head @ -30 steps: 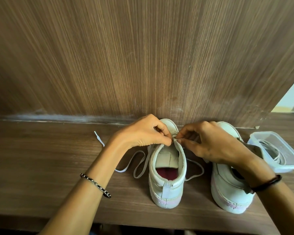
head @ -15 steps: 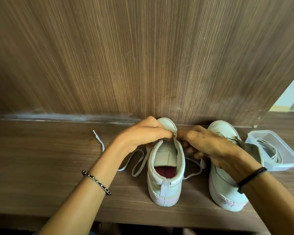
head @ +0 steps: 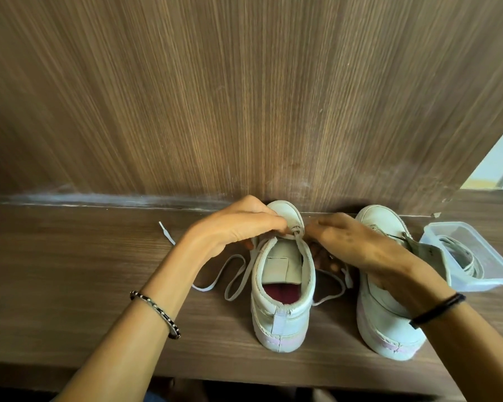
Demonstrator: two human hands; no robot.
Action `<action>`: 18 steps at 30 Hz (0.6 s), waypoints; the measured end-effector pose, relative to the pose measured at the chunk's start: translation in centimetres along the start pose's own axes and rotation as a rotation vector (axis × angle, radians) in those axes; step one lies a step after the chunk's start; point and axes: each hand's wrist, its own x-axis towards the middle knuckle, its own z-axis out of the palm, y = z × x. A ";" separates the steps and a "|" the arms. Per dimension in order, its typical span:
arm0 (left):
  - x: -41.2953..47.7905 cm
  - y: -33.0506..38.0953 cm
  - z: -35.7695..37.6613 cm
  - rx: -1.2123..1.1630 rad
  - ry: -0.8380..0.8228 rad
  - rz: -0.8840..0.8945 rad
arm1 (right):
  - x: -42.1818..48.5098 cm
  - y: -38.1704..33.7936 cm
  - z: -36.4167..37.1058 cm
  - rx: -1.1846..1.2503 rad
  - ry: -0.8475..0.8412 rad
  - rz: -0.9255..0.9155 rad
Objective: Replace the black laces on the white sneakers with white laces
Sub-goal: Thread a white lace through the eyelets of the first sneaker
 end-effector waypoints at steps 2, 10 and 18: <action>0.0 -0.1 0.0 0.034 -0.031 0.010 | -0.1 0.1 -0.3 -0.039 0.023 -0.019; 0.2 0.3 0.9 -0.010 0.019 -0.058 | 0.5 0.1 0.5 0.028 -0.023 0.023; 0.7 0.3 1.8 -0.063 0.123 -0.154 | 0.9 -0.3 0.7 0.199 -0.072 0.183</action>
